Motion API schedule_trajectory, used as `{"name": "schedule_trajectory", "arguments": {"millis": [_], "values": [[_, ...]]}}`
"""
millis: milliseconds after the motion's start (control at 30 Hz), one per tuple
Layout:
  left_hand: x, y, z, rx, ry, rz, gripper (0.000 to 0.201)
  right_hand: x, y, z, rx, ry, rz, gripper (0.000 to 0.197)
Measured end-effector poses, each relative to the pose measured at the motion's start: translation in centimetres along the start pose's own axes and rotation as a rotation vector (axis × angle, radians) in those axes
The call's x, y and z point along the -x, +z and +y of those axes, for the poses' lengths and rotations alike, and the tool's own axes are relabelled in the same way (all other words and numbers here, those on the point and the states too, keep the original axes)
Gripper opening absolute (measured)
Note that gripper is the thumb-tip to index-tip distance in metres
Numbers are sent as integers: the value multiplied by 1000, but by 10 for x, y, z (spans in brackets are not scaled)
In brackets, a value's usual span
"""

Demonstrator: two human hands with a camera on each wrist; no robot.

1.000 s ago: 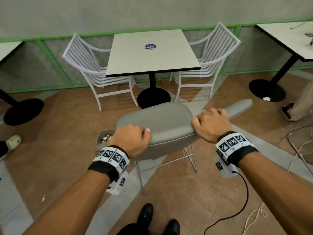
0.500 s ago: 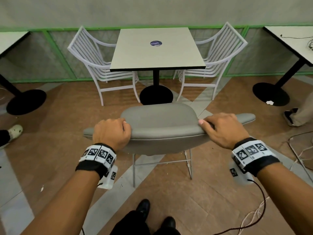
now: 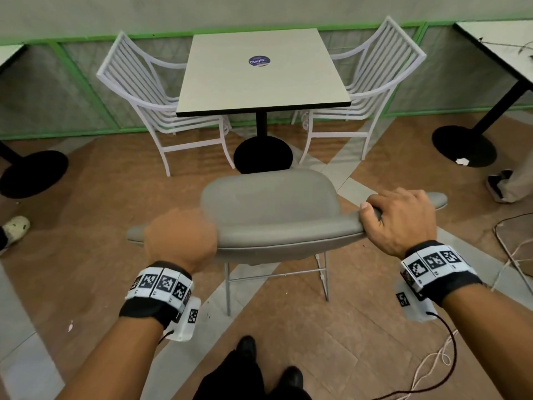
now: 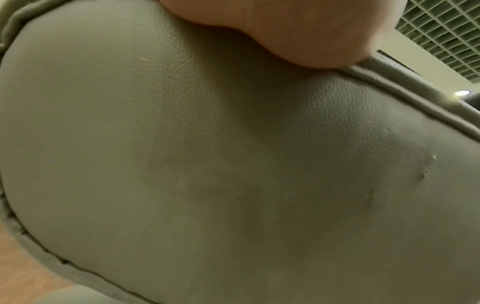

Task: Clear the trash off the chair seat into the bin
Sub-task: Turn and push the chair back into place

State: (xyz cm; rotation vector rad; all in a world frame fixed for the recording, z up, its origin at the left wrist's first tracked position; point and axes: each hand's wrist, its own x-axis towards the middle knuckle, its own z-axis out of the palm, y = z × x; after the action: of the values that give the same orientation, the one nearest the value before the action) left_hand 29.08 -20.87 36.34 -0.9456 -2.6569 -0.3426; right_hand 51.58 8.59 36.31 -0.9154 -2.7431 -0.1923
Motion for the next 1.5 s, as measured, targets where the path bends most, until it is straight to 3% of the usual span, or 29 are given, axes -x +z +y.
{"name": "schedule_trajectory", "arguments": {"millis": [200, 433, 1133, 1500], "values": [[-27, 13, -12, 2, -12, -5, 33, -24, 4, -10, -8, -2, 36, 33], [-77, 32, -22, 7, -22, 18, 33, -69, 18, -16, -11, 11, 31, 42], [-308, 114, -45, -33, 13, 6, 36, -299, 73, -31, -35, -1, 79, 43], [-388, 140, -47, 9, 10, 36, 40, -383, 95, -30, -32, 72, 36, 40]]}}
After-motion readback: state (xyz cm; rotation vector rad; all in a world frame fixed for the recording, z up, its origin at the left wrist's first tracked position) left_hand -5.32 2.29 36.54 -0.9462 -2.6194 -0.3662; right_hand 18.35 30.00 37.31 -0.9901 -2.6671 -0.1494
